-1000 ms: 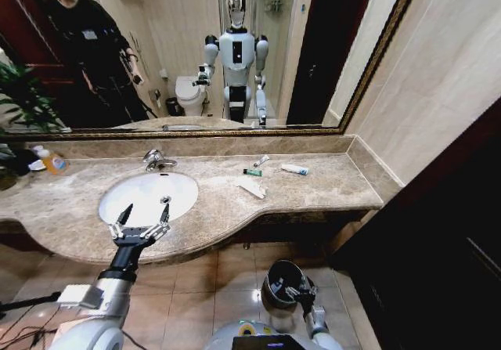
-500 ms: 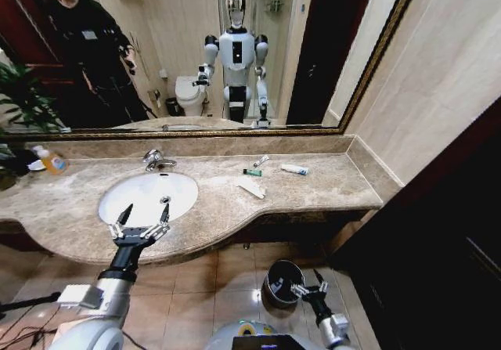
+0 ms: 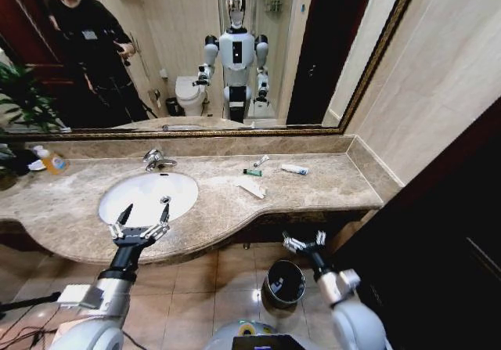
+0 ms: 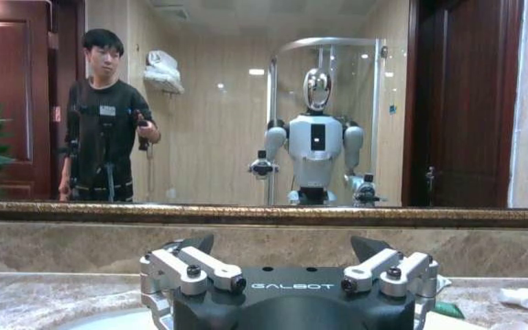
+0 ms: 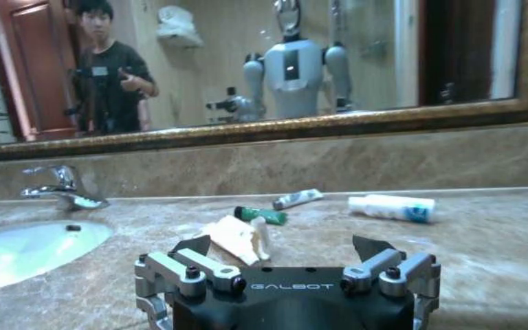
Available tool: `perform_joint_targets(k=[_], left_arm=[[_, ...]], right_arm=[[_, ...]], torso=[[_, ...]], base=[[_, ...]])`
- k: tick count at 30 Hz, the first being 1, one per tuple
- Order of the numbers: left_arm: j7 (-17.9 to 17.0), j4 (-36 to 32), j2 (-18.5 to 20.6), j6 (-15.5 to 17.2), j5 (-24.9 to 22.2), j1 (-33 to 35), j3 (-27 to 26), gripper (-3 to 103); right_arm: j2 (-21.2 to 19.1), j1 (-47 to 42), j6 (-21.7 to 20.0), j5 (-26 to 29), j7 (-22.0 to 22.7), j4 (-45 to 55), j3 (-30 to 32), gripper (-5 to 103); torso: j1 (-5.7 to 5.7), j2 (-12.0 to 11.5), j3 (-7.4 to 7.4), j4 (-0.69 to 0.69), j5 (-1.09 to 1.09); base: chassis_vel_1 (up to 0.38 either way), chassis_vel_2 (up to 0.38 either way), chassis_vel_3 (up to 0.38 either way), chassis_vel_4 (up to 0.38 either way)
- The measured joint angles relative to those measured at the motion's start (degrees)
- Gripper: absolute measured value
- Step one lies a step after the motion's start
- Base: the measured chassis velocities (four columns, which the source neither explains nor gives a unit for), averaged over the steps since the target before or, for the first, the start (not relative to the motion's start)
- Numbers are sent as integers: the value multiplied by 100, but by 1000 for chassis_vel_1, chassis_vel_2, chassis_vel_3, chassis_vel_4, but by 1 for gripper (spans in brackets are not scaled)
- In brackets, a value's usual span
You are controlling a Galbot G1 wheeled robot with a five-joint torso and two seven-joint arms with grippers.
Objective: Pick up the trash from the sink and place it in the trash bin.
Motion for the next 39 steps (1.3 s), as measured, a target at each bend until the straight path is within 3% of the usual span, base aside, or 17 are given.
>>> perform_joint_targets(k=[2,9,16,30,39], left_arm=[[0,0,0,0,0,0,0,100],[0,0,0,0,0,0,0,100],[-1,0,0,0,0,0,0,100],[0,0,0,0,0,0,0,100],[0,0,0,0,0,0,0,100]], right_arm=[[-308,608,-289,276,44,-281,-146,100],[-844,1635,-636,886,129,-934,-523,100],[-1058,2505,-752,1331,104,-1636,-890,100],[-901,3285,-773,1523,13,-2457,-1616,100],[-682,3537,-770,1521,245,-2769,-1868,97]], torso=[[0,0,0,-1,0],[0,0,0,0,0],[1,-1,1,0,0],[1,-1,0,0,-1],[1,0,0,0,-2]], base=[[0,0,0,0],[0,0,0,0],[0,0,0,0],[0,0,0,0],[0,0,0,0]])
